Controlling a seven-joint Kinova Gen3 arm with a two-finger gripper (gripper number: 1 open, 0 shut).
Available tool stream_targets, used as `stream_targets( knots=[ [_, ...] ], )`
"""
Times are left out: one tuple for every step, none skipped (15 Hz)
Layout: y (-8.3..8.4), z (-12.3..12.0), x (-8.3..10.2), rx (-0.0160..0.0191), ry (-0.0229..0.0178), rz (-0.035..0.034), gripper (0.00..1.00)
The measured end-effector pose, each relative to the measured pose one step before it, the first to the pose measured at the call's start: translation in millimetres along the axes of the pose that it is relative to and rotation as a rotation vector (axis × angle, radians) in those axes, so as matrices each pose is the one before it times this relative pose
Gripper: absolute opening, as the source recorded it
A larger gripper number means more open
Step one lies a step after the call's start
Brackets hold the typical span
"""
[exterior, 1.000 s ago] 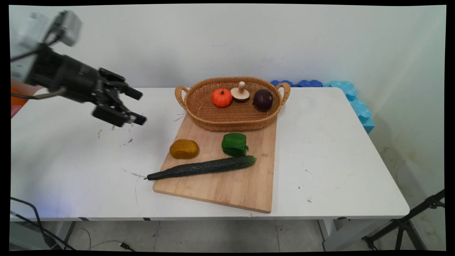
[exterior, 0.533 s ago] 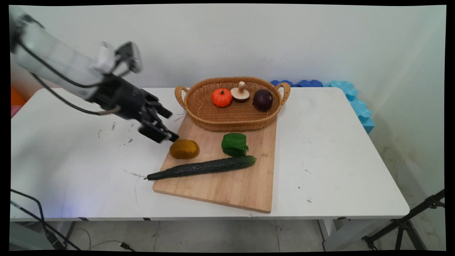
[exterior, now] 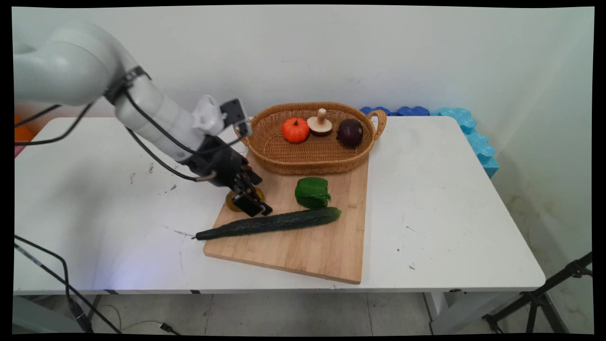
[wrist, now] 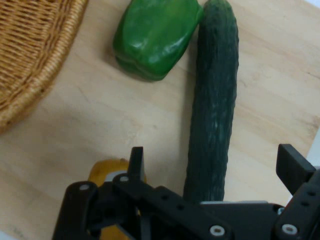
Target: Pick up the cucumber from the cutting board
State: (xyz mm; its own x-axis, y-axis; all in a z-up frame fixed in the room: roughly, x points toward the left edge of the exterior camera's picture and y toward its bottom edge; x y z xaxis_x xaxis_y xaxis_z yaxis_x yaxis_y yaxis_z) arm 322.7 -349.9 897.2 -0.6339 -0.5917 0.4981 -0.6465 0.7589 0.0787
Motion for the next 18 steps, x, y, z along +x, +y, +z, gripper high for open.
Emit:
stream_targets(
  knots=[
    [0.39, 6.89, 1.78, -0.00059, -0.00815, 0.00293, 1.0],
    [0.55, 7.92, 1.84, -0.00057, -0.01029, 0.00223, 1.0],
    [0.53, 4.17, 0.88, -0.00083, -0.00534, 0.00098, 1.0],
    [0.9, 5.9, 1.13, -0.00113, -0.00786, 0.00155, 1.0],
    [1.26, 6.35, 1.39, -0.00173, -0.00753, 0.00237, 1.0],
    [1.15, 5.5, 1.19, -0.00149, -0.00672, 0.00236, 1.0],
    [0.85, 4.23, 0.93, -0.00058, -0.00561, 0.00235, 1.0],
    [0.86, 4.33, 0.83, -0.00002, -0.00621, 0.00233, 1.0],
    [0.87, 3.91, 0.71, -0.00017, -0.00566, 0.0018, 1.0],
    [0.73, 3.06, 0.49, -0.00003, -0.00436, 0.00153, 1.0],
    [0.45, 1.71, 0.3, 0.00003, -0.00223, 0.00107, 1.0],
    [0.65, 2.44, 0.39, 0.00016, -0.00324, 0.00151, 1.0],
    [0.48, 2.55, 0.32, 0.0014, -0.00363, 0.00214, 1.0],
    [0.41, 2.31, 0.25, 0.00152, -0.00328, 0.00234, 1.0],
    [0.21, 1.76, 0.25, 0.00152, -0.0025, 0.00202, 1.0],
    [0.18, 1.67, 0.11, 0.00259, -0.00167, 0.00078, 0.0],
    [-0.01, 1.46, 0.05, 0.00278, -0.00229, 0.00025, 0.0],
    [-0.08, 1.04, -0.06, 0.00245, -0.00266, 0.00057, 0.0]
  ],
)
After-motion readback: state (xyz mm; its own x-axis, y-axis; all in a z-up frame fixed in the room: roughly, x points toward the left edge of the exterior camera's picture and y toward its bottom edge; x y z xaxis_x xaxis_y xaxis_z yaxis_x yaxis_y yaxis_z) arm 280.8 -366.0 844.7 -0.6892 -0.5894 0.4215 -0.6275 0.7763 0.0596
